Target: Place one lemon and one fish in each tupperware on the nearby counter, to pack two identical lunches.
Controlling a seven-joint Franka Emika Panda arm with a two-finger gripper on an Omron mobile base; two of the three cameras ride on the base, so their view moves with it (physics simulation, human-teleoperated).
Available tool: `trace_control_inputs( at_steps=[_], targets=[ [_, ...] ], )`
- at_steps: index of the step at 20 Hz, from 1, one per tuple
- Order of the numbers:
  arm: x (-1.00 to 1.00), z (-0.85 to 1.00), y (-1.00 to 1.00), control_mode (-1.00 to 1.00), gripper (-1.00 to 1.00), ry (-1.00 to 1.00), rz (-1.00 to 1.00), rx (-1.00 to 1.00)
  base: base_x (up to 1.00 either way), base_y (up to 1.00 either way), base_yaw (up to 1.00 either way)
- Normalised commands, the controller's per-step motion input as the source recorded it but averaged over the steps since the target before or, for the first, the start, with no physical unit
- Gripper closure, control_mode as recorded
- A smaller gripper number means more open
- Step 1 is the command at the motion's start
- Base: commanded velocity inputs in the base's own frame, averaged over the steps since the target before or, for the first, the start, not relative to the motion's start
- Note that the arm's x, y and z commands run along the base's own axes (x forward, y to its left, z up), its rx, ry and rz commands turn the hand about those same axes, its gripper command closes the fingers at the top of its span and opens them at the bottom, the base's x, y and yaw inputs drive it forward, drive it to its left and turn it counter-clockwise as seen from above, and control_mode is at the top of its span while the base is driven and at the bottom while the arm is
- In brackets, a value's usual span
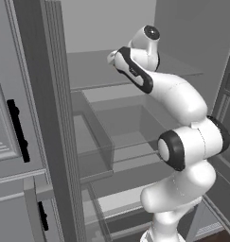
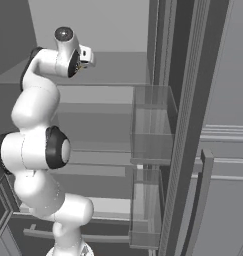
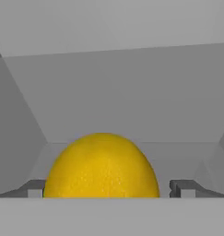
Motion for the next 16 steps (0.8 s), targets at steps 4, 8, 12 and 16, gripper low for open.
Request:
trace_control_inputs(
  at_steps=[4,8,12,16],
  targets=[
    [0.3,-0.01,0.07,-1.0,-1.0,0.0,0.0,0.0,0.0,0.0,0.0],
    [0.04,-0.18,0.2,-1.0,1.0,0.0,0.0,0.0,0.0,0.0,0.0],
    [0.02,-0.27,0.13,-1.0,1.0,0.02,0.0,0.0,0.0,0.0,0.0],
    [-0.4,-0.22,-0.03,-1.0,1.0,0.01,-0.05,0.0,0.0,0.0,0.0]
  ],
)
